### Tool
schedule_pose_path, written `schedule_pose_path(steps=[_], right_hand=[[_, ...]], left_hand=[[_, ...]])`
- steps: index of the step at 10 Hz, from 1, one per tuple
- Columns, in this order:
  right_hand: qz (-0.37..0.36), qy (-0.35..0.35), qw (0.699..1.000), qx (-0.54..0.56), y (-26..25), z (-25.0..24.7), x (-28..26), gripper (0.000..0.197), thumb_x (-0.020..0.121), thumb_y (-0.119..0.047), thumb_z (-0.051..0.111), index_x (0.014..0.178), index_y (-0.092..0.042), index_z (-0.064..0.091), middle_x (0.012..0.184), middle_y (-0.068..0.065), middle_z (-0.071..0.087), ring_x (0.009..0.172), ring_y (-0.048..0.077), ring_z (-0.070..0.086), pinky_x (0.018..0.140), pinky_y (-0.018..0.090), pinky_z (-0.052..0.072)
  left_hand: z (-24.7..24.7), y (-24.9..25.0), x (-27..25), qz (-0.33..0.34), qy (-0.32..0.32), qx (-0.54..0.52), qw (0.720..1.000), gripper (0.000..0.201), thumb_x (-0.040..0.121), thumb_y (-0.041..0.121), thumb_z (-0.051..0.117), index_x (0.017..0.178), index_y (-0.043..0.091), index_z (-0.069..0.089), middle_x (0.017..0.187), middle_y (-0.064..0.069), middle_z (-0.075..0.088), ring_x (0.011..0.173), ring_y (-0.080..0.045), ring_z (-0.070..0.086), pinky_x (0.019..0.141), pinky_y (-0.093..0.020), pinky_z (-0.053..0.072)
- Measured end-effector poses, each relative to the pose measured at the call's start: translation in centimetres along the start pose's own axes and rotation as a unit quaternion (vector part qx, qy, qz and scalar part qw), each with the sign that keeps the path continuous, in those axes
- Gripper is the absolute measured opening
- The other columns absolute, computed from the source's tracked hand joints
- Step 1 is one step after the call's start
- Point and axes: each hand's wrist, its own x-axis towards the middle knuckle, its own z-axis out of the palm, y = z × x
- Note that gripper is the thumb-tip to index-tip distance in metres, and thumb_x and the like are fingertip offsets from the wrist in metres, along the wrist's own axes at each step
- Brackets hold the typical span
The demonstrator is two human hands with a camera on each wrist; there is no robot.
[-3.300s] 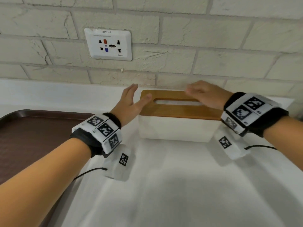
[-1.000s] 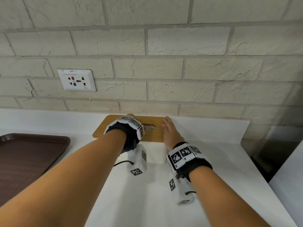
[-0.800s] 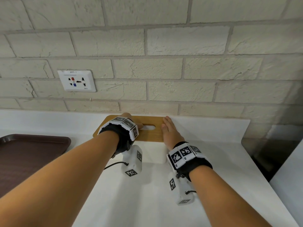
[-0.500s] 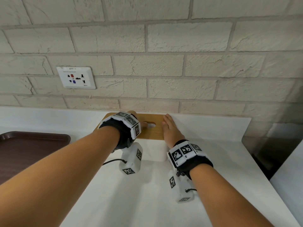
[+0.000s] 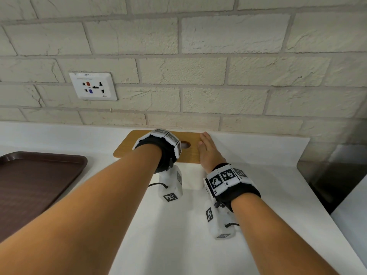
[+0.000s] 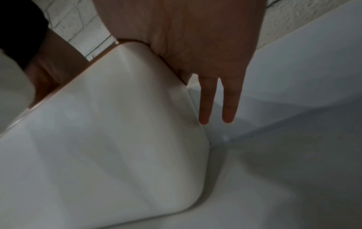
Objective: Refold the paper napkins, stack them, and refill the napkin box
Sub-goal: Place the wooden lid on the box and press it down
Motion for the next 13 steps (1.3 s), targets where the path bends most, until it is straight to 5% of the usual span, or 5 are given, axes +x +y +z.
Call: schedule_pose_path(steps=[5,7,8,10,13], right_hand=[[0.011,-0.007,1.0,0.01,-0.2,-0.1,-0.1,0.045,0.103,-0.024,0.02,0.148,-0.023,0.021,0.157,-0.013,0.01,0.141,0.01,0.024,0.112,0.024,0.015],[0.011,-0.006,1.0,0.012,-0.2,0.0,-0.1,0.045,0.103,-0.024,0.02,0.148,-0.022,0.02,0.157,-0.012,0.009,0.141,0.01,0.023,0.113,0.024,0.015],[0.011,-0.006,1.0,0.008,-0.2,0.0,-0.1,0.045,0.103,-0.023,0.02,0.148,-0.022,0.02,0.157,-0.012,0.009,0.141,0.01,0.023,0.112,0.024,0.015],[0.011,-0.003,1.0,-0.001,-0.2,-0.1,-0.2,0.045,0.103,-0.024,0.02,0.148,-0.023,0.02,0.157,-0.014,0.009,0.14,0.01,0.025,0.112,0.025,0.018],[0.01,-0.001,1.0,0.006,-0.4,-0.2,-0.4,0.045,0.103,-0.024,0.021,0.147,-0.022,0.022,0.157,-0.013,0.01,0.141,0.01,0.024,0.112,0.025,0.016]], left_hand=[[-0.1,-3.1,4.6,-0.106,0.108,0.058,0.987,0.04,0.09,0.026,0.059,0.122,0.002,0.057,0.128,-0.018,0.057,0.119,-0.033,0.055,0.1,-0.046,0.044],[0.3,-2.1,3.0,-0.08,0.068,0.039,0.994,0.027,0.085,0.006,0.048,0.059,0.01,0.042,0.065,-0.007,0.044,0.07,-0.017,0.055,0.087,-0.044,0.051],[0.4,-2.7,4.4,-0.091,0.13,0.005,0.987,0.028,0.092,0.017,0.052,0.112,0.0,0.06,0.119,-0.019,0.06,0.116,-0.034,0.056,0.102,-0.049,0.043],[0.2,-2.1,2.7,-0.05,0.091,0.055,0.993,0.006,0.097,0.018,0.045,0.094,0.014,0.042,0.13,-0.019,0.053,0.118,-0.032,0.054,0.099,-0.04,0.04],[0.2,-3.9,4.5,-0.065,0.066,0.046,0.995,0.025,0.087,0.039,0.061,0.07,0.023,0.051,0.06,-0.006,0.061,0.06,-0.016,0.05,0.094,-0.048,0.047]])
